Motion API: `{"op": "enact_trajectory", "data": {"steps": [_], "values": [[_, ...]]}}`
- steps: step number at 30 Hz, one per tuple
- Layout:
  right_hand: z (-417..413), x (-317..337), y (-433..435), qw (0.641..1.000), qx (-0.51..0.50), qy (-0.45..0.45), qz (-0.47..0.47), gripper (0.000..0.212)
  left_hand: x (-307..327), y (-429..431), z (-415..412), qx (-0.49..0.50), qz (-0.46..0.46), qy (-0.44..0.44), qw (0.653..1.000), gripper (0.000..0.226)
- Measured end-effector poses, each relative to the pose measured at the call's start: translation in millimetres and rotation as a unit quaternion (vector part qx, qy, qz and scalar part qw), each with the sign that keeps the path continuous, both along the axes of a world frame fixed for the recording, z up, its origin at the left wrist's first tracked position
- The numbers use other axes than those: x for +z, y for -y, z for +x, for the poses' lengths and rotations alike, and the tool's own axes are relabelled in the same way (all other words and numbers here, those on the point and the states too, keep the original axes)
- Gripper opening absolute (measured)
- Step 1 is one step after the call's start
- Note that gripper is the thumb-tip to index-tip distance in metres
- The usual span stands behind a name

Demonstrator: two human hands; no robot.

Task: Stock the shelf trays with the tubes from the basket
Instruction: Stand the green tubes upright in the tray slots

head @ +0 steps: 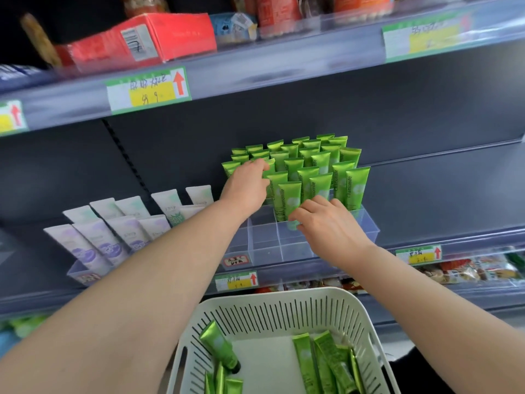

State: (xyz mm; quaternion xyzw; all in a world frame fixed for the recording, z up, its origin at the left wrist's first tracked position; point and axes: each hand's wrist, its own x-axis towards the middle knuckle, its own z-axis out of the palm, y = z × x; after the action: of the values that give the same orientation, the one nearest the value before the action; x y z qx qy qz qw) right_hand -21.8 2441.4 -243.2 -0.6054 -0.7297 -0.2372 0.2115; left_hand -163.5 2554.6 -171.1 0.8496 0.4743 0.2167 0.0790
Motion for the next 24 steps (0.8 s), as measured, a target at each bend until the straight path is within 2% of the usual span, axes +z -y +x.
{"op": "enact_trajectory", "data": {"steps": [3,7,14,18,24], "values": [[-10.0,-4.2,3.4,1.000,0.010,0.010,-0.012,0.033,2.2,13.6,-15.7,-0.012,0.033,-0.063,0.997,0.036],[-23.4,-8.4,10.7,0.999,0.017,0.016,-0.032,0.029,-5.0,36.3,-36.8,-0.025,0.048,-0.087,0.995,0.035],[-48.6,-35.2,34.7,0.996,0.033,0.028,-0.083,0.031,-51.0,82.9,-81.1,-0.093,0.096,-0.214,0.968,0.035],[-65.9,-69.4,51.2,0.987,0.032,0.011,-0.157,0.023,-98.8,107.0,-107.5,-0.099,0.036,-0.197,0.975,0.033],[-75.2,-127.5,76.9,0.949,-0.009,-0.014,-0.316,0.037,-177.8,133.7,-133.2,-0.058,-0.103,-0.207,0.971,0.035]]}}
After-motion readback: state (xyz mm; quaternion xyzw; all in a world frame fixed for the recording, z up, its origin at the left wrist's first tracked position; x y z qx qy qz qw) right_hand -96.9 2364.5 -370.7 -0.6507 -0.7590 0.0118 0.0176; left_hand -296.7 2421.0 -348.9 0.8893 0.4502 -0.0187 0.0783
